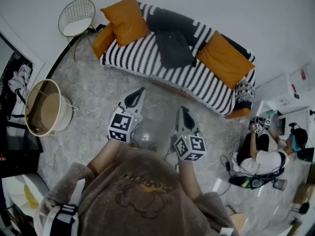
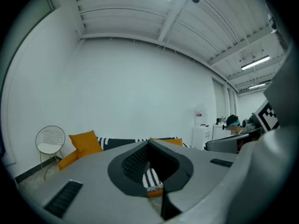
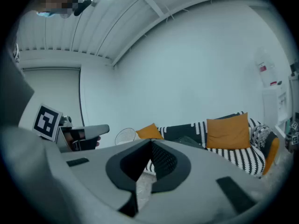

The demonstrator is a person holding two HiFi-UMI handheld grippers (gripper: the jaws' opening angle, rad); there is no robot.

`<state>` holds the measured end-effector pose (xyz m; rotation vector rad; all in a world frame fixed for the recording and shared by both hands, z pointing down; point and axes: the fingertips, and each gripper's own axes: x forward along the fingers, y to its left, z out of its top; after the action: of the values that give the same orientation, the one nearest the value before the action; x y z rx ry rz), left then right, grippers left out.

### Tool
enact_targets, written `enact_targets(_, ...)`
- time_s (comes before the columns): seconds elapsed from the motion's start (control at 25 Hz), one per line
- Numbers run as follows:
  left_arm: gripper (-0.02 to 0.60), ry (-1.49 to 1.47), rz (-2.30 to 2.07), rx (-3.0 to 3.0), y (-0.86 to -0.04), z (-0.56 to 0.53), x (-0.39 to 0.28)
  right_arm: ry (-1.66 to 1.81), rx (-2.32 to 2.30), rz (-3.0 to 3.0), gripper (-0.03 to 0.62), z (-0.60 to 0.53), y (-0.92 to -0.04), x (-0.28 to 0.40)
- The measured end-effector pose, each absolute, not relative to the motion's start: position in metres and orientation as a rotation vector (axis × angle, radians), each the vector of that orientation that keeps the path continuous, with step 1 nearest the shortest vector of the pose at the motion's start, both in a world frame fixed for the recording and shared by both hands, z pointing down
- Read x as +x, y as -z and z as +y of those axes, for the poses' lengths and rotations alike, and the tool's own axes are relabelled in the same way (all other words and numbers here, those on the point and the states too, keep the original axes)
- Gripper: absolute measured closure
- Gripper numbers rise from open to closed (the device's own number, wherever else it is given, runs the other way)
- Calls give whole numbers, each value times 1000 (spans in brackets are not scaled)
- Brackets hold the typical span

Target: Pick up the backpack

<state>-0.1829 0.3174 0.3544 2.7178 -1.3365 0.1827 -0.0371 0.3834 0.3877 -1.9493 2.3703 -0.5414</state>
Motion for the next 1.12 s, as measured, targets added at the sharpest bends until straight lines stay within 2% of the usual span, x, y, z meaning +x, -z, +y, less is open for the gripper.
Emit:
enact_targets(0.72, 580, -179, -1396, 2699, -361, 302, -124, 589, -1793, 2468, 594, 375, -408, 15)
enact_targets(1.12, 580, -222, -1378, 2721, -382, 238, -83, 637, -1800, 2461, 594, 318, -435, 52)
